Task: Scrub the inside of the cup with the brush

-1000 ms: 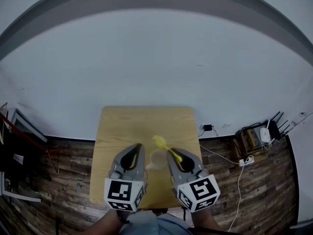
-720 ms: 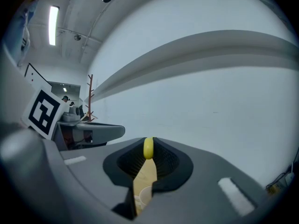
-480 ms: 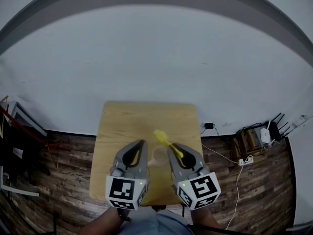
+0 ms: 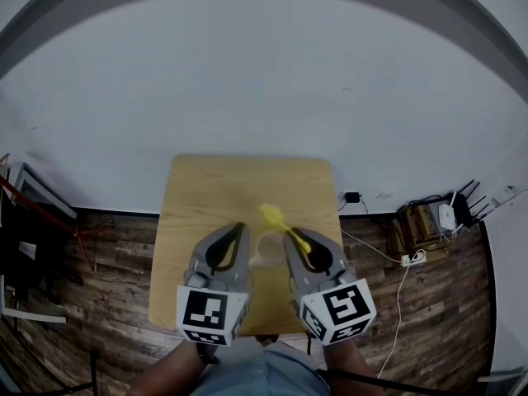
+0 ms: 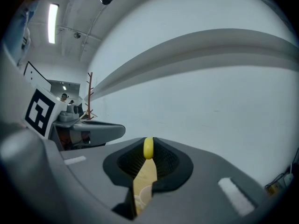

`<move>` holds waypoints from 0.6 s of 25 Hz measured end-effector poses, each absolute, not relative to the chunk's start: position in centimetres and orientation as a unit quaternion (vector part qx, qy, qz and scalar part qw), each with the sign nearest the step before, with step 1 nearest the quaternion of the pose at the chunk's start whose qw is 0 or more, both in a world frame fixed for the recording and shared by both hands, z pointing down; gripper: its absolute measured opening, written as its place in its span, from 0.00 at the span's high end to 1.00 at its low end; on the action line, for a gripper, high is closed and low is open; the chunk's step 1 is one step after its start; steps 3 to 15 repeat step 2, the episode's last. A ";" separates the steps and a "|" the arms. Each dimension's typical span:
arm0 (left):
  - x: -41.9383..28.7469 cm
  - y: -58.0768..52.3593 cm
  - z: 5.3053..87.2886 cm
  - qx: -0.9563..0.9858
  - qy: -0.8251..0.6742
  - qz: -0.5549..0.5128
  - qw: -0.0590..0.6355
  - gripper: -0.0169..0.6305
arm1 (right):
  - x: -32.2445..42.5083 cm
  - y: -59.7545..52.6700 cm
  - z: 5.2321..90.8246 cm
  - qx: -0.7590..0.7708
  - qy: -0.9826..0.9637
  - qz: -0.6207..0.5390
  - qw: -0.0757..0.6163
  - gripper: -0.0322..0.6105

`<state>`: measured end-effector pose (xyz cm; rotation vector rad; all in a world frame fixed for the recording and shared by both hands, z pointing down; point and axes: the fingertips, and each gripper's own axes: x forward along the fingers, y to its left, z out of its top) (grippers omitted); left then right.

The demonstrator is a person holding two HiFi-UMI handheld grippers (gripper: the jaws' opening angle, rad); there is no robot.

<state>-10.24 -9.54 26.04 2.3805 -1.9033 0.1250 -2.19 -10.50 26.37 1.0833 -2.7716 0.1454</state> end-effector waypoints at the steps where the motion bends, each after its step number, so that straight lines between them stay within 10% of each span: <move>1: -10.2 -9.6 26.1 0.780 -0.623 0.041 0.045 0.94 | -2.2 -10.6 26.4 0.362 -0.927 0.048 0.081 0.89; 15: -10.2 -9.7 26.2 0.781 -0.622 0.040 0.044 0.94 | -2.2 -10.6 26.5 0.362 -0.927 0.048 0.082 0.89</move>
